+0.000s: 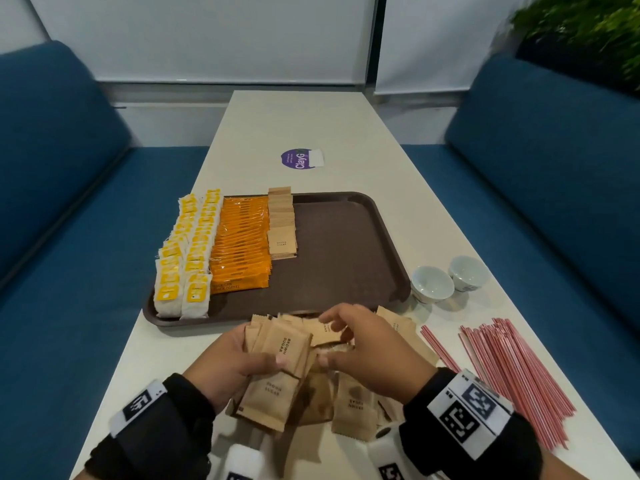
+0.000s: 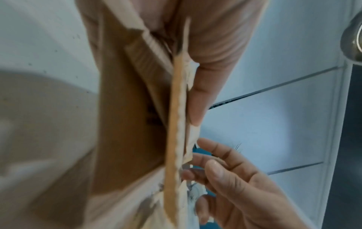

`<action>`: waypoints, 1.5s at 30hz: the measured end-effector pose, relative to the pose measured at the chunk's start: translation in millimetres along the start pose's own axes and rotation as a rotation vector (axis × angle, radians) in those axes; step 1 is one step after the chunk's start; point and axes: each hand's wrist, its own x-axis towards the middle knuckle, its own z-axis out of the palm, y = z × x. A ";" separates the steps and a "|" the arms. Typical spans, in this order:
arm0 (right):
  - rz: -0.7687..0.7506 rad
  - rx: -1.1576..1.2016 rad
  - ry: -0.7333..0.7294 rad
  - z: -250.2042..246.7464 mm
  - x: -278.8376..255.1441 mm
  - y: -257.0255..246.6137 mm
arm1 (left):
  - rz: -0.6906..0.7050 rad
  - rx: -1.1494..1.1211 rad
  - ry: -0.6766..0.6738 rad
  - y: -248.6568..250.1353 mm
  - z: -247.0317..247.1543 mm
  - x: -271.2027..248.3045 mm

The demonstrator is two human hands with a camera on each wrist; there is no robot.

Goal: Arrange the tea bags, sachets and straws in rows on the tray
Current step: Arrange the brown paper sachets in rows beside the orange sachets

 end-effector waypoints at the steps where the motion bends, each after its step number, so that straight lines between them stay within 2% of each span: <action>1: 0.020 0.047 -0.035 0.2 1.1 -1.8 | -0.012 -0.039 -0.028 1.1 -1.0 -1.1; 5: 0.085 0.316 -0.167 10.9 6.3 -9.3 | 0.032 -0.276 -0.075 8.4 5.8 -2.5; 10: 0.064 0.600 -0.285 20.1 13.1 -19.9 | 0.129 -0.438 0.045 21.6 21.0 4.8; 14: 0.036 0.557 -0.262 13.6 28.2 -27.3 | 0.144 -0.465 0.106 25.0 24.4 13.3; 19: 0.040 0.462 -0.299 8.7 43.9 -34.9 | 0.105 -0.507 0.051 21.5 22.3 20.0; 21: -0.010 0.317 -0.258 10.4 50.4 -35.3 | 0.096 -0.538 0.051 19.8 20.5 21.8; 23: -0.074 0.086 -0.146 11.3 58.5 -32.2 | 0.084 -0.572 0.032 18.3 18.6 22.6; 24: -0.094 0.050 -0.100 10.8 61.5 -31.9 | 0.081 -0.583 0.023 17.5 17.4 22.7; 29: -0.146 0.254 -0.097 12.8 69.7 -33.8 | 0.073 -0.509 0.006 15.8 9.0 22.2; 34: -0.138 0.527 -0.164 5.7 70.0 -33.6 | 0.124 -0.445 0.047 16.8 -1.6 23.4; 39: -0.102 0.639 0.053 16.6 70.9 -33.3 | 0.169 -0.408 0.092 8.3 1.4 25.8; 45: -0.074 0.656 0.215 14.5 73.8 -40.7 | 0.135 -0.427 0.101 -0.2 -5.3 25.5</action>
